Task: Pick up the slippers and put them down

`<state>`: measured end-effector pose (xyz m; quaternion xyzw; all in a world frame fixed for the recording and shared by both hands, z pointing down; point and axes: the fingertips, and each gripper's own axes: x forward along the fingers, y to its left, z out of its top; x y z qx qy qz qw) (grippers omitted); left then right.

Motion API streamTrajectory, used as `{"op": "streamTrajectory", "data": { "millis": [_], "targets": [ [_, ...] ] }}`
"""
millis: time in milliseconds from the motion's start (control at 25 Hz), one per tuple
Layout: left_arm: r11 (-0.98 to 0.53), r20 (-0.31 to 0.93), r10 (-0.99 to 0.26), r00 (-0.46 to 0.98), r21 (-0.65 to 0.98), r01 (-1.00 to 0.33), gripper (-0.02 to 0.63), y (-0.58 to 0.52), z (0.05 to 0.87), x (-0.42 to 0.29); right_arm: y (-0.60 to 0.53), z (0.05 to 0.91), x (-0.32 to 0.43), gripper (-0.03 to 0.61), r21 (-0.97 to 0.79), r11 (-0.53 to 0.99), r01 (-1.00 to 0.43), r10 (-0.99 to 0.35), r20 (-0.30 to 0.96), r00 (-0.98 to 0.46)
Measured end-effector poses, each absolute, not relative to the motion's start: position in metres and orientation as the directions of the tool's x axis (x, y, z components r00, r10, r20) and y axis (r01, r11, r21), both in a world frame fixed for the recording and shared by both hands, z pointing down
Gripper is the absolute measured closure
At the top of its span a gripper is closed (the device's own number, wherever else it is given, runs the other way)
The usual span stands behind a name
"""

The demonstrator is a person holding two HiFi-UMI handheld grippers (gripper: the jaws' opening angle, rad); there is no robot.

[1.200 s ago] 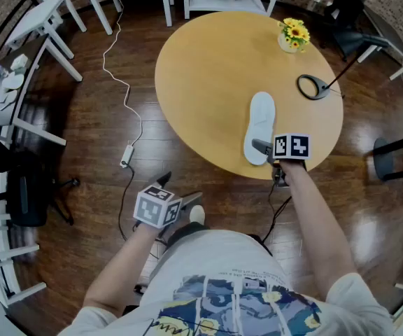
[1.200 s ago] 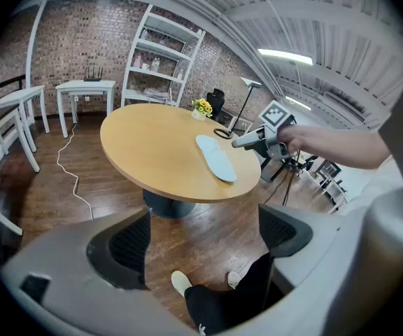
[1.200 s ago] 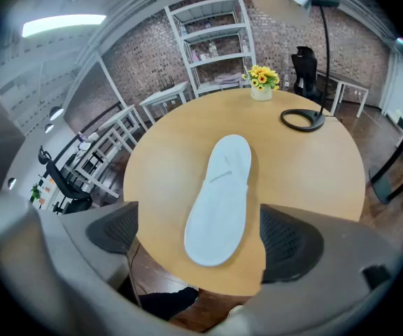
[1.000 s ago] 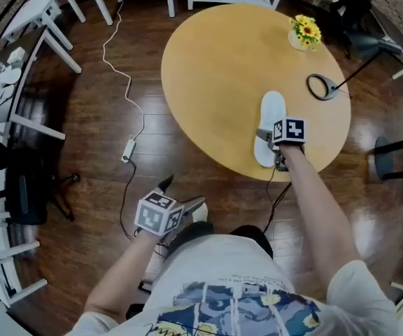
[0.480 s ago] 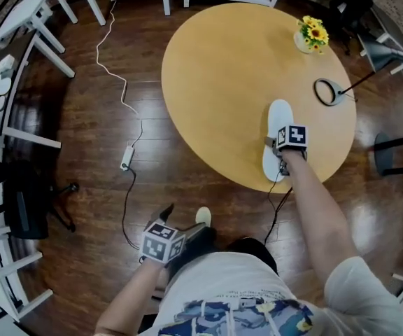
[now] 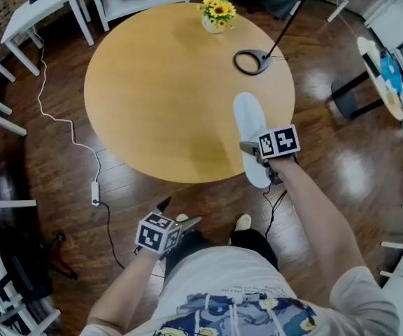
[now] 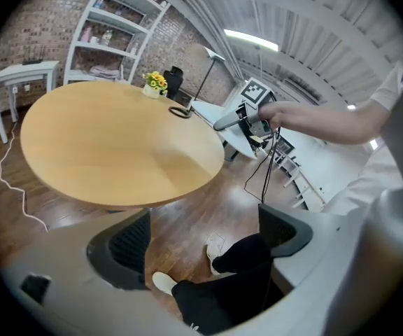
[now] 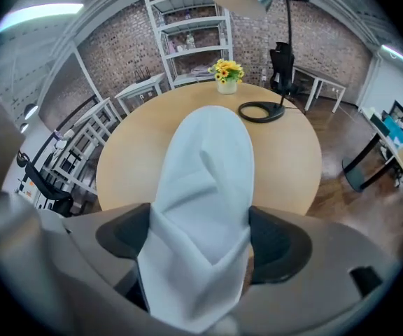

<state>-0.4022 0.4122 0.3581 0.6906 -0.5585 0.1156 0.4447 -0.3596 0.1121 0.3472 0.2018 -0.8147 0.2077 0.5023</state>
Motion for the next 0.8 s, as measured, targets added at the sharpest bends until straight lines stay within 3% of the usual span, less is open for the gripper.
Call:
{"op": "streamTrajectory", "data": {
  "millis": [160,400,600,800],
  "targets": [
    [-0.114,0.65,-0.649,0.395,0.43,-0.896,0.134,0.331,0.325,-0.328,0.086,0.303,-0.241,0.127,-0.145,0.83,-0.538,-0.146,0.875,-0.461],
    [-0.141,0.659,-0.64,0.395,0.405,-0.903,0.133,0.2,0.286,-0.186,-0.002,0.275,-0.031,0.127,-0.15,0.824,-0.546,-0.169,0.855,-0.49],
    [-0.188,0.729,-0.543,0.418,0.379,-0.906,0.133,0.084,0.298,-0.062,-0.097,0.351,0.145,0.13,-0.194,0.716,-0.671,-0.172,0.882,-0.439],
    [-0.21,0.8,-0.403,0.445,0.392,-0.896,0.133,0.001,0.381,0.028,-0.168,0.491,0.259,0.132,-0.227,0.545,-0.807,-0.182,0.907,-0.378]
  ]
}}
